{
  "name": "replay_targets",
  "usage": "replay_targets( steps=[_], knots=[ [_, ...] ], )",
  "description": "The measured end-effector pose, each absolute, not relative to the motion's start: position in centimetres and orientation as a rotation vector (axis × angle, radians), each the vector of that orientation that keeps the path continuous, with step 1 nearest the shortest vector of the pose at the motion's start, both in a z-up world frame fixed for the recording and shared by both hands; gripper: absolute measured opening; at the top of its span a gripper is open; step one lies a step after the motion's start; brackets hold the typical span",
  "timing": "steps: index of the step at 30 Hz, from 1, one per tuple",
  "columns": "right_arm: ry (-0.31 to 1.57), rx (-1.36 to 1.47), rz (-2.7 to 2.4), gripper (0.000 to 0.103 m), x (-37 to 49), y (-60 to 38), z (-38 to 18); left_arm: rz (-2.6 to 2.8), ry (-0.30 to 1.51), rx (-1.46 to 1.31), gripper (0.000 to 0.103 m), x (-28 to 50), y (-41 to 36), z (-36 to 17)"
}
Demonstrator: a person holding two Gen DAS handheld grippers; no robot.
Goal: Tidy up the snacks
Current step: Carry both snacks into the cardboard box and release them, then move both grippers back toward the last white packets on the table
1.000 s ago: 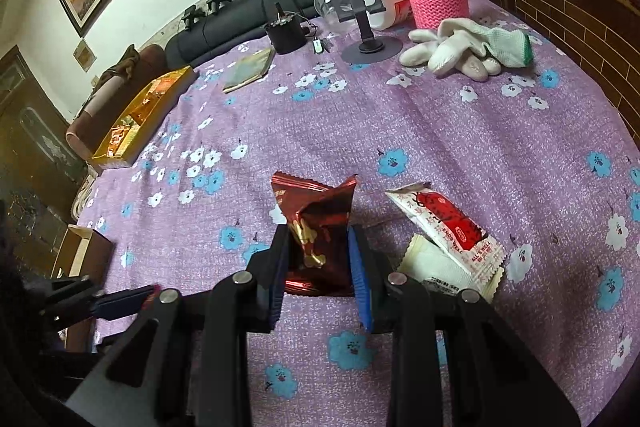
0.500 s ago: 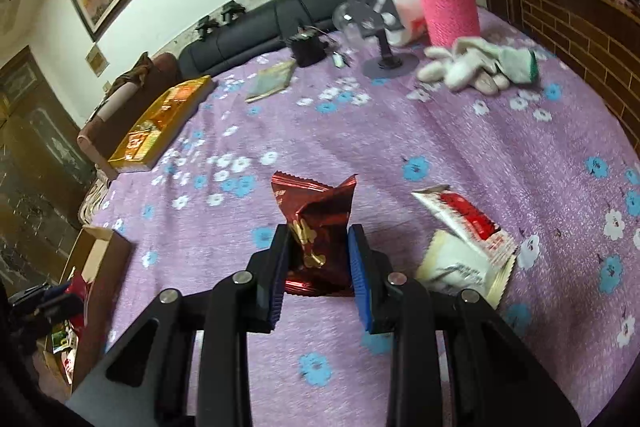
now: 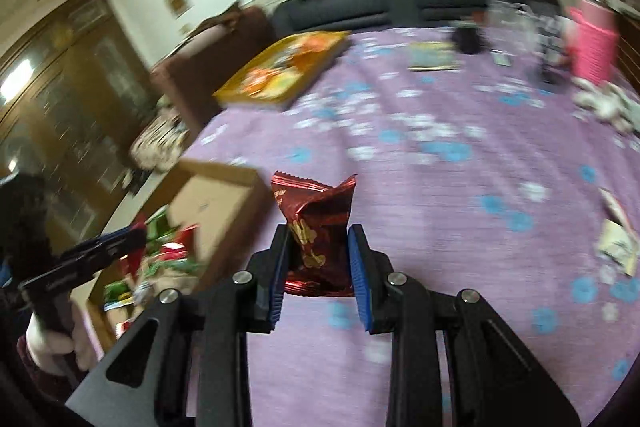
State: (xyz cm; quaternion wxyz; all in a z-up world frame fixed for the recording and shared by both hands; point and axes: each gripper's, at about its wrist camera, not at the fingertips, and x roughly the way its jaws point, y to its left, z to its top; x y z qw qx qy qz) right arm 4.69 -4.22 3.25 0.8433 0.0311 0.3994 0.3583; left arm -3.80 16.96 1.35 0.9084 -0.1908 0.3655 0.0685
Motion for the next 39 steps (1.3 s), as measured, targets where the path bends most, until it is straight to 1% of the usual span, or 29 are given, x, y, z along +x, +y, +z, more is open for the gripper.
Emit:
replay_targets(
  steps=[4,6,11,12,17,19,21,23,27,29,33,35,37,39],
  knots=[
    [0.860,-0.007,0.838,0.031,3.7,1.4,3.0,0.216,0.781,-0.458,0.026,-4.1,20.2,-0.3],
    [0.864,-0.063,0.861,0.031,3.2,4.0,2.7,0.203,0.770,-0.534,0.026,-4.6,21.5,-0.6],
    [0.879,-0.159,0.872,0.031,2.4,8.7,1.7,0.269,0.773,-0.527,0.027,-4.9,22.8,-0.5],
    [0.888,-0.177,0.868,0.031,2.5,9.5,1.3,0.285,0.777,-0.538,0.029,-4.9,23.2,-0.6],
    [0.916,-0.221,0.847,0.032,2.8,11.2,-0.4,0.289,0.759,-0.592,0.033,-5.8,23.9,-0.8],
    [0.920,-0.219,0.847,0.033,3.0,11.5,-0.6,0.288,0.752,-0.599,0.036,-5.8,24.0,-0.7],
    [0.918,-0.224,0.846,0.034,2.9,11.6,-0.6,0.298,0.746,-0.596,0.043,-5.9,23.9,-0.5],
    [0.914,-0.232,0.854,0.035,2.8,11.8,-0.6,0.310,0.737,-0.585,0.046,-6.2,23.7,-0.1],
    [0.907,-0.240,0.886,0.037,2.2,11.9,-0.5,0.332,0.704,-0.559,0.060,-7.0,22.8,1.2],
    [0.899,-0.232,0.906,0.039,1.9,11.6,-0.2,0.337,0.684,-0.538,0.061,-7.3,22.3,1.9],
    [0.882,-0.188,0.920,0.044,1.4,10.3,0.9,0.350,0.649,-0.483,0.069,-7.8,20.6,3.6],
    [0.872,-0.164,0.913,0.045,1.1,9.2,1.4,0.350,0.632,-0.455,0.069,-8.1,19.6,4.4],
    [0.866,-0.136,0.890,0.048,1.0,7.7,1.9,0.350,0.622,-0.434,0.072,-8.3,18.6,5.0],
    [0.858,-0.101,0.867,0.049,0.9,5.9,2.3,0.341,0.606,-0.419,0.080,-8.7,17.4,5.6]
  ],
)
